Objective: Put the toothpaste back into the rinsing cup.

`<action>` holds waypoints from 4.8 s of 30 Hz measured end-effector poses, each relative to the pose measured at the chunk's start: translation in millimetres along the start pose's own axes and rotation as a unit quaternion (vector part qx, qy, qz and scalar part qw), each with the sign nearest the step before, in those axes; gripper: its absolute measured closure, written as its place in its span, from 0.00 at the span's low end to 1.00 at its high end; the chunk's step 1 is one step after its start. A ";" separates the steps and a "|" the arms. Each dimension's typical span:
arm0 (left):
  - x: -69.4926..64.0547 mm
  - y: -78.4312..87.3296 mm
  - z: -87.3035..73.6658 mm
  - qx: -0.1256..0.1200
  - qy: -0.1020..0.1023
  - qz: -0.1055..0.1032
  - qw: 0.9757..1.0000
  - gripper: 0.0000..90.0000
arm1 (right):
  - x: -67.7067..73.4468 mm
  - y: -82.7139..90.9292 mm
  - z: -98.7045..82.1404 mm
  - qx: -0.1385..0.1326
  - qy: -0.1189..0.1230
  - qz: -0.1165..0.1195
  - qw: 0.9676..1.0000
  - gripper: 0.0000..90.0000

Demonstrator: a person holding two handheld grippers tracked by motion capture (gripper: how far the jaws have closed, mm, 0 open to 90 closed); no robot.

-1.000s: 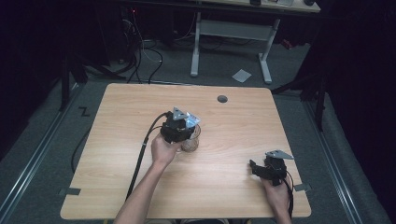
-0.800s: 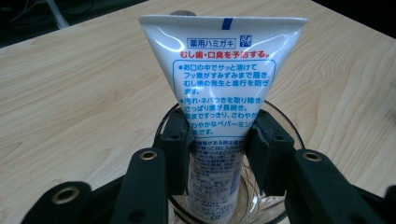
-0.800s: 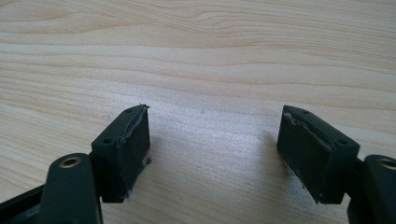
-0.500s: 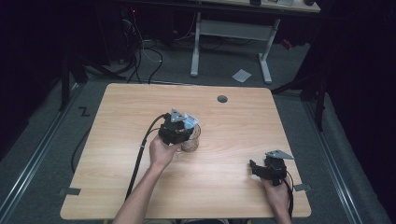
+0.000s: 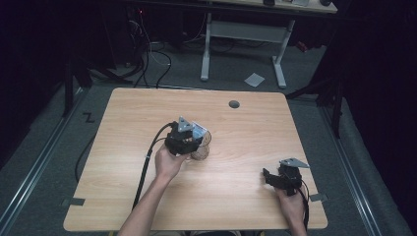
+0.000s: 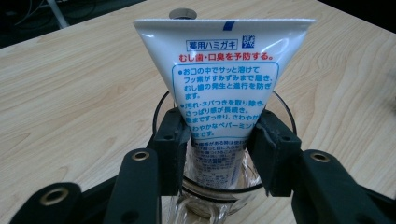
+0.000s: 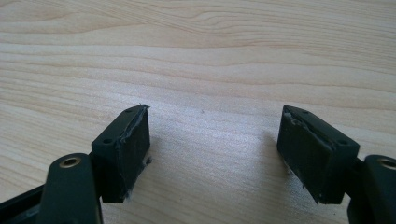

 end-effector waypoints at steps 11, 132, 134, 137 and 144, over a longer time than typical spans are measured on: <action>-4.9 2.7 -1.2 -0.004 0.003 -0.006 1.000 0.55 | -0.1 0.0 0.0 0.000 0.001 0.000 1.000 0.28; 63.7 127.7 -42.0 -0.087 0.099 0.087 0.987 0.37 | 0.2 -0.1 0.0 -0.001 0.001 0.001 1.000 0.28; 65.5 130.7 -43.9 -0.088 0.102 0.091 0.987 0.37 | 0.2 -0.1 0.0 -0.001 0.001 0.001 1.000 0.28; 67.3 134.5 -46.6 -0.090 0.105 0.093 0.986 0.37 | 0.2 -0.1 0.0 -0.001 0.001 0.001 1.000 0.28; 69.3 143.4 -52.9 -0.091 0.108 0.099 0.985 0.37 | 0.2 -0.1 0.0 -0.001 0.001 0.001 1.000 0.28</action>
Point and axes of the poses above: each handheld gripper's, and its own axes: y roughly backward along the jaws, z roughly out of its top, x roughly to its left, the point moved 3 cm from there along -y, roughly forward along the jaws, and after that the axes turned 8 degrees about -z, right-handed, at the moved point
